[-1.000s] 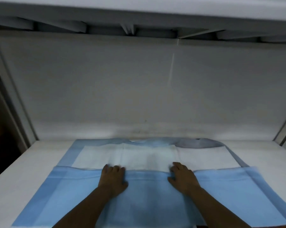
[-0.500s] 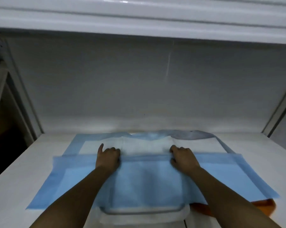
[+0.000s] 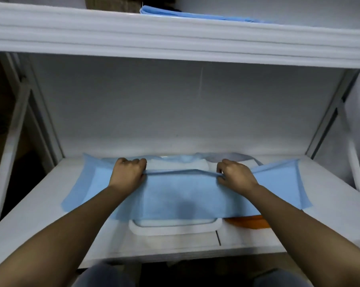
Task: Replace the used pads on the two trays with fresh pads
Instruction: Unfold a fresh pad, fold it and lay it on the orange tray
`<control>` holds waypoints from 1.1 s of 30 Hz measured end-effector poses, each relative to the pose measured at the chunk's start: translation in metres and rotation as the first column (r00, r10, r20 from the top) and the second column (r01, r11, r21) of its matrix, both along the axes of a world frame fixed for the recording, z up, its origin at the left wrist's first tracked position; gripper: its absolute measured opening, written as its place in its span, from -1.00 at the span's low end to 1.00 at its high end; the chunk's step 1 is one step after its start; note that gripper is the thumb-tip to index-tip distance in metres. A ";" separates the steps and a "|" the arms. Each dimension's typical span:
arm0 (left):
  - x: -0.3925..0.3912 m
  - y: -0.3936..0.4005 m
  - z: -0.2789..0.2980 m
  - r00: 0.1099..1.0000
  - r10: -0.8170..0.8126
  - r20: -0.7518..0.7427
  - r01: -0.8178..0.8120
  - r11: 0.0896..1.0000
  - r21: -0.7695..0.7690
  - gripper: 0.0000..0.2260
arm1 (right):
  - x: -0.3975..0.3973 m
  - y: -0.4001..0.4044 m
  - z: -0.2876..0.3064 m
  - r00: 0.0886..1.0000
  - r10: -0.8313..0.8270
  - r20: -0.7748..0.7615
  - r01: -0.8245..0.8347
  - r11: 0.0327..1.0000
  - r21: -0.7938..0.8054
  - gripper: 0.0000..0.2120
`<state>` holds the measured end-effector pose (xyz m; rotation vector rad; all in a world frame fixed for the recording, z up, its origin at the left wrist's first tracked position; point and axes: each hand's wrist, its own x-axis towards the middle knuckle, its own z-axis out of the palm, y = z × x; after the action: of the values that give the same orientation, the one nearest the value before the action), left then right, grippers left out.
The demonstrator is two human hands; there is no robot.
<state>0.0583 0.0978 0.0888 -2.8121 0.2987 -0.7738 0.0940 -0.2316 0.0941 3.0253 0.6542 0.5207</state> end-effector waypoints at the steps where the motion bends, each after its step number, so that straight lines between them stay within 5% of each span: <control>1: -0.008 0.002 0.001 1.000 -0.023 0.010 0.022 0.999 0.025 -0.72 | -0.009 -0.002 0.001 1.000 0.014 0.011 -0.014 1.000 -0.003 -0.87; 8: -0.075 0.006 0.004 0.994 -0.110 -0.008 0.110 0.977 0.181 -0.74 | -0.073 -0.017 -0.003 0.975 0.150 0.167 -0.130 0.984 -0.126 -0.72; 21: -0.168 0.008 -0.051 0.993 -0.088 -0.081 0.110 0.936 0.333 -0.63 | -0.164 -0.033 -0.061 0.968 0.220 0.125 -0.183 0.949 -0.255 -0.62; 27: -0.191 0.009 -0.084 0.974 -0.219 -0.065 0.228 0.931 0.284 -0.87 | -0.175 -0.038 -0.091 0.979 0.167 0.114 -0.134 0.958 -0.253 -0.61; 33: -0.202 0.002 -0.091 0.964 -0.214 -0.156 0.251 0.925 0.285 -0.77 | -0.187 -0.038 -0.113 0.985 0.163 0.059 -0.146 0.964 -0.220 -0.59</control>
<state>-0.1441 0.0998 -0.0024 -2.5620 0.7197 -0.5441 -0.0933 -0.2692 -0.0193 2.7534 0.8850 0.5284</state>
